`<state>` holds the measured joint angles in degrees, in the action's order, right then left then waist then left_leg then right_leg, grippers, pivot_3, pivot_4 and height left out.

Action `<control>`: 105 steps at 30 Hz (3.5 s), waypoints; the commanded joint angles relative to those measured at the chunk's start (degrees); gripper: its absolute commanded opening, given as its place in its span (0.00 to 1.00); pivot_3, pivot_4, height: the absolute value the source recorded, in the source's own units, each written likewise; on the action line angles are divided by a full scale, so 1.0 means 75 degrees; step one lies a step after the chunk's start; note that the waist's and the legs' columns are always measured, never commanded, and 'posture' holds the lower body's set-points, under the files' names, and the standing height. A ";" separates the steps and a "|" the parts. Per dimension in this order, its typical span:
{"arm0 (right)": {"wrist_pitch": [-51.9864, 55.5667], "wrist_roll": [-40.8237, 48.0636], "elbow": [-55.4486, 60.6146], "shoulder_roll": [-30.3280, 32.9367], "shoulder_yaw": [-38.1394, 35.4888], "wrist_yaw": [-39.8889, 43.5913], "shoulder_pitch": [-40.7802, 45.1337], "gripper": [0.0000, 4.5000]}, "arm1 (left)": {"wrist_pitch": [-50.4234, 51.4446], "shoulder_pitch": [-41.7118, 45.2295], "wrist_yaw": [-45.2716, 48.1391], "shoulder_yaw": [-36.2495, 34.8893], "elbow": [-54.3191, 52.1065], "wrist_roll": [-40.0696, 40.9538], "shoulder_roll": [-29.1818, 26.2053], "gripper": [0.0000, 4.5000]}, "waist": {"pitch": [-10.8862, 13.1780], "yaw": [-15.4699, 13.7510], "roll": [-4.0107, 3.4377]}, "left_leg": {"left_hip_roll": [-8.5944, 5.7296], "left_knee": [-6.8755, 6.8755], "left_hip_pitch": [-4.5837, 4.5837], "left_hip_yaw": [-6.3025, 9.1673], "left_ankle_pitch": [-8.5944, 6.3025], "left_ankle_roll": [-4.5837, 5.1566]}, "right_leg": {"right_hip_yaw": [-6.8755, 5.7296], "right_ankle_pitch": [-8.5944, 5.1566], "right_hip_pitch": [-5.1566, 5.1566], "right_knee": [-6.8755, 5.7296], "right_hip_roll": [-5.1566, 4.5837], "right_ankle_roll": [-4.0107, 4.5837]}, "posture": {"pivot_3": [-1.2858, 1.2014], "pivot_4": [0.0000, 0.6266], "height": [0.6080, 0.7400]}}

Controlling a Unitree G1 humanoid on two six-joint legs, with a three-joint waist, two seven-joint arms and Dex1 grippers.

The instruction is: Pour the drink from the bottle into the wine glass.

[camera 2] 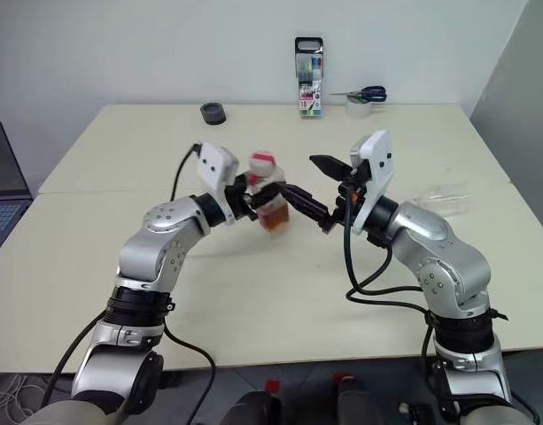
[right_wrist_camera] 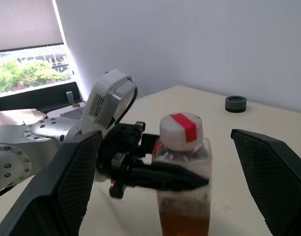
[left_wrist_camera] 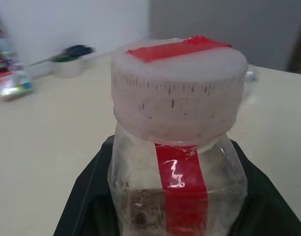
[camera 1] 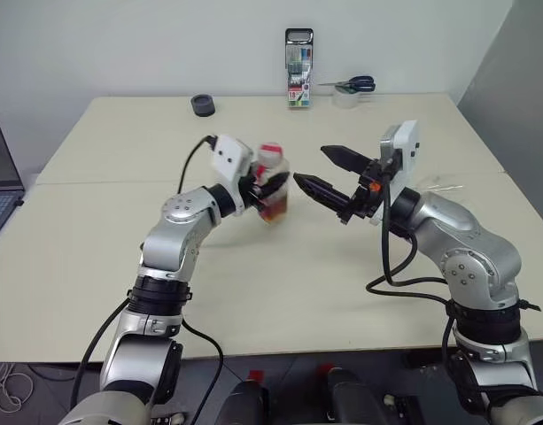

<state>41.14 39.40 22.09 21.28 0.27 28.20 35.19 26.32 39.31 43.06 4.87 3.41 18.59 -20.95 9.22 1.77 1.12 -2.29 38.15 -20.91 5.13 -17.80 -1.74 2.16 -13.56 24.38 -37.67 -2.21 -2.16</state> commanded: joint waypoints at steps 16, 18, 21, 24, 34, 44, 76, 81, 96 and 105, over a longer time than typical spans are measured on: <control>0.0128 -0.0725 0.0305 -0.0672 0.0242 -0.1276 0.0201 1.00 | -0.0284 0.0842 0.1361 0.0240 0.0153 0.0190 0.0203 0.44 | 0.0000 -0.0001 0.0000 | 0.0000 0.0002 0.0000 0.0000 0.0000 0.0001 | 0.0000 0.0000 0.0000 -0.0001 0.0002 0.0000 | 0.52 0.24 1.00; 0.0136 -0.0640 0.0270 -0.0840 0.0120 -0.1368 0.0266 1.00 | -0.0301 0.0800 0.1326 0.0224 0.0188 0.0170 0.0218 0.44 | 0.0000 0.0000 0.0000 | 0.0001 0.0001 0.0000 0.0000 0.0000 0.0001 | 0.0001 0.0000 0.0001 -0.0001 0.0002 0.0000 | 0.52 0.24 1.00; 0.0180 -0.0605 0.0267 -0.0936 0.0028 -0.1407 0.0316 0.86 | -0.0309 0.0737 0.1306 0.0193 0.0204 0.0151 0.0203 0.44 | 0.0000 -0.0002 0.0000 | -0.0002 0.0002 0.0000 0.0000 0.0000 0.0001 | 0.0001 0.0000 0.0001 -0.0002 0.0003 0.0000 | 0.52 0.24 1.00; 0.0214 -0.0562 0.0311 -0.0900 0.0021 -0.1332 0.0248 0.63 | -0.0294 0.0702 0.1261 0.0165 0.0186 0.0135 0.0204 0.44 | 0.0000 -0.0001 -0.0001 | -0.0002 0.0002 0.0000 0.0001 0.0000 0.0001 | -0.0001 0.0000 0.0001 -0.0001 0.0004 0.0000 | 0.52 0.24 1.00; 0.0151 -0.0645 0.0233 -0.0960 0.0098 -0.1270 0.0192 0.01 | -0.0226 0.0793 0.1202 0.0099 0.0145 0.0175 0.0185 0.44 | 0.0000 0.0001 -0.0001 | -0.0001 0.0002 0.0000 0.0000 0.0000 0.0001 | 0.0001 0.0000 0.0001 -0.0002 0.0004 0.0000 | 0.52 0.24 1.00; -0.0023 -0.0946 0.0034 -0.0789 0.0087 -0.1186 0.0113 0.46 | -0.0239 0.0800 0.1214 0.0097 0.0135 0.0176 0.0138 0.44 | 0.0000 0.0000 -0.0001 | -0.0002 0.0002 0.0000 -0.0001 0.0000 0.0001 | 0.0001 0.0000 0.0001 -0.0002 0.0004 0.0000 | 0.52 0.24 1.00; 0.0321 -0.0478 0.0149 -0.0868 -0.0095 -0.0761 0.0067 0.41 | -0.0062 0.0806 0.1325 0.0179 -0.0077 0.0292 0.0209 0.44 | 0.0000 0.0000 -0.0001 | -0.0002 0.0001 0.0000 0.0000 0.0000 0.0001 | 0.0001 0.0000 0.0001 -0.0002 0.0004 0.0000 | 0.52 0.24 1.00; 0.0842 0.0748 0.0109 0.0404 -0.0358 0.1362 0.0628 0.41 | 0.0604 0.1040 0.2092 0.0178 -0.0597 0.0867 -0.0046 0.44 | 0.0012 0.0004 -0.0007 | -0.0005 0.0004 -0.0004 -0.0001 -0.0001 0.0005 | -0.0002 0.0000 0.0000 0.0002 0.0011 0.0000 | 0.52 0.24 1.00; 0.1014 0.0809 -0.1034 0.2164 -0.0495 0.3639 0.1042 0.49 | 0.1272 0.1128 0.2379 -0.0083 -0.1244 0.1559 -0.0523 0.44 | 0.0016 -0.0036 -0.0009 | 0.0000 0.0009 -0.0003 0.0001 -0.0009 0.0020 | -0.0008 -0.0001 -0.0012 0.0015 0.0005 -0.0001 | 0.52 0.24 1.00; 0.1453 0.1319 0.1556 0.0846 -0.1480 -0.0062 -0.0882 0.99 | 0.1339 0.0468 0.1594 -0.0141 -0.1703 0.1605 -0.0326 0.44 | 0.0016 -0.0019 -0.0009 | 0.0003 0.0006 -0.0019 0.0007 -0.0003 0.0008 | 0.0012 0.0000 0.0007 0.0007 -0.0011 0.0000 | 0.52 0.24 1.00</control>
<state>52.73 48.94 29.75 27.94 -9.25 31.81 27.94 37.01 42.39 55.74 5.13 -6.37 29.23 -23.53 9.34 1.63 1.05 -2.27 38.20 -21.03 5.17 -17.83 -1.68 2.24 -13.57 24.43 -37.65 -2.29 -2.16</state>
